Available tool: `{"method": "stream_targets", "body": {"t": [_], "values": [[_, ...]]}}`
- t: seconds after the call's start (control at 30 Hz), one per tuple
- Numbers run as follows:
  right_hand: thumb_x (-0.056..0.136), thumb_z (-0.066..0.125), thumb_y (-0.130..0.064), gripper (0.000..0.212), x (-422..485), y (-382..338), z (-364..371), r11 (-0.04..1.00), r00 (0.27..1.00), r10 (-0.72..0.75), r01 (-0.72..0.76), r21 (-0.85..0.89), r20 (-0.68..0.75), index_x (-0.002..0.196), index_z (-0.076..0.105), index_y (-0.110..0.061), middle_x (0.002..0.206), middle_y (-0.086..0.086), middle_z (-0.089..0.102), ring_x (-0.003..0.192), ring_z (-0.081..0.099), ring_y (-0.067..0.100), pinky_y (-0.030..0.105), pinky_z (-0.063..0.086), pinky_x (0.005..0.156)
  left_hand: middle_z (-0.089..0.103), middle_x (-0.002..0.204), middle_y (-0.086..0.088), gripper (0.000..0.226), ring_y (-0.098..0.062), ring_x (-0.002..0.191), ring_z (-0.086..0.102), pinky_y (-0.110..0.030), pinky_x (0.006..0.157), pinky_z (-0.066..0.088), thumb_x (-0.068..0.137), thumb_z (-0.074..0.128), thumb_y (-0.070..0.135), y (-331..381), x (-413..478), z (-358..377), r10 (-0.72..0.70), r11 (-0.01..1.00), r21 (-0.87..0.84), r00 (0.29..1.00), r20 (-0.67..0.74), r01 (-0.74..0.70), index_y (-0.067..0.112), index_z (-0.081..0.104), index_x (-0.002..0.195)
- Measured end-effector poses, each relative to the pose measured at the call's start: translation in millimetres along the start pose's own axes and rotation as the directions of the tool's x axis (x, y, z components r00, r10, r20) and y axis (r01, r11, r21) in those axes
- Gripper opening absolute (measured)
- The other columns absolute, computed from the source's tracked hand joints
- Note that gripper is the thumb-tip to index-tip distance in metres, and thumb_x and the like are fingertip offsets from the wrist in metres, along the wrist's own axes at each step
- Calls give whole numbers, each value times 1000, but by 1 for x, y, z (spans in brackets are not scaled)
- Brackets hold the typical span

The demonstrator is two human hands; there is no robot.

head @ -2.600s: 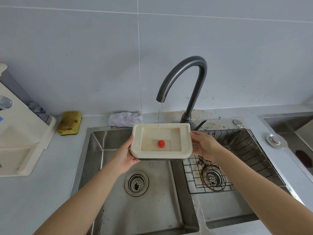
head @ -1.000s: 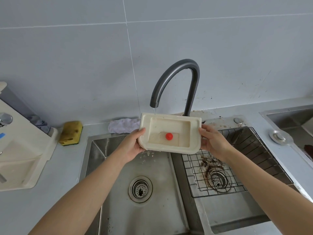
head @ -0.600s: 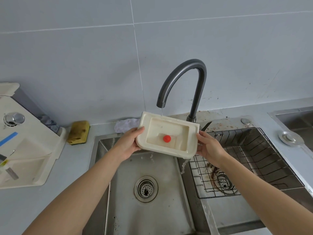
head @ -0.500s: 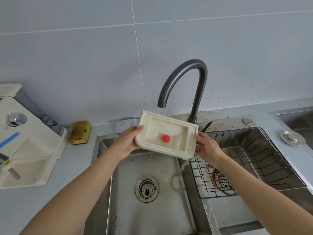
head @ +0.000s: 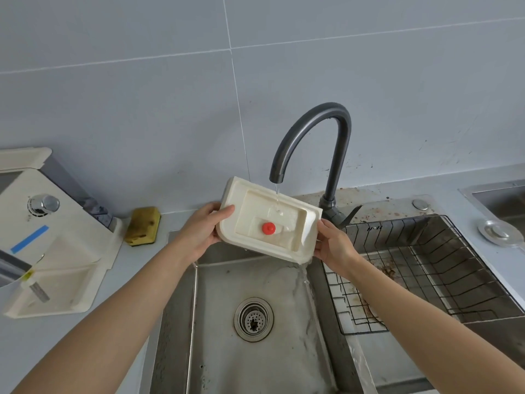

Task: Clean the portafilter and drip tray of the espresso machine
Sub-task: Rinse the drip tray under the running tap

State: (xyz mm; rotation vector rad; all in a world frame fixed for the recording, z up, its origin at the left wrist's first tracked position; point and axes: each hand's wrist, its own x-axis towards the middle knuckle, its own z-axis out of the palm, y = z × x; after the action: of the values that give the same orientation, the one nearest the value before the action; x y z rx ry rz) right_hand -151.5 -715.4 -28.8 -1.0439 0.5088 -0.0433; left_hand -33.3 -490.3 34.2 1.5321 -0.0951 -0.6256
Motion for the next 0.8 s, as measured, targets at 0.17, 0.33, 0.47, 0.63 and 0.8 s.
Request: {"method": "stream_targets", "body": {"t": [0.17, 0.33, 0.47, 0.63, 0.8], "values": [[100, 31, -22, 26, 8, -2, 11, 1000, 1000, -17, 17, 0, 12, 99, 56, -18, 87, 0, 66, 71, 67, 15, 30, 52, 65, 65, 102, -3, 14, -17, 94, 62, -30, 67, 53, 85, 61, 23, 11, -3, -4, 45, 998, 33, 999, -20, -44, 18, 57, 97], [100, 31, -22, 28, 17, -1, 21, 1000, 1000, -9, 9, 8, 2, 97, 58, -22, 92, 1, 67, 81, 66, 18, 31, 51, 65, 64, 100, -1, 15, -17, 93, 63, -30, 65, 54, 83, 63, 25, 19, -6, -7, 74, 995, 70, 996, -43, -71, 20, 57, 96], [100, 30, -23, 28, 26, -5, 28, 1000, 1000, -28, 28, -4, 9, 97, 58, -25, 97, 1, 65, 89, 62, 20, 40, 52, 79, 67, 94, 2, 13, -9, 79, 69, -28, 59, 55, 82, 64, 23, 24, -8, -10, 99, 994, 55, 994, -57, -96, 21, 57, 93], [101, 29, -23, 29, 34, -17, 36, 997, 998, -67, 67, -28, -3, 99, 58, -22, 92, -1, 62, 80, 59, 15, 30, 50, 66, 68, 96, 0, 16, -7, 75, 70, -23, 55, 55, 80, 66, 20, 29, -11, -11, 138, 990, 5, 989, -49, -138, 20, 56, 93], [101, 27, -22, 30, 41, -20, 40, 997, 997, -72, 72, -7, -9, 120, 50, -16, 94, -1, 59, 79, 55, 14, 28, 46, 65, 68, 99, -2, 20, -12, 82, 70, -22, 58, 56, 79, 67, 19, 31, -13, -10, 184, 983, 22, 982, -42, -183, 21, 56, 95]]}}
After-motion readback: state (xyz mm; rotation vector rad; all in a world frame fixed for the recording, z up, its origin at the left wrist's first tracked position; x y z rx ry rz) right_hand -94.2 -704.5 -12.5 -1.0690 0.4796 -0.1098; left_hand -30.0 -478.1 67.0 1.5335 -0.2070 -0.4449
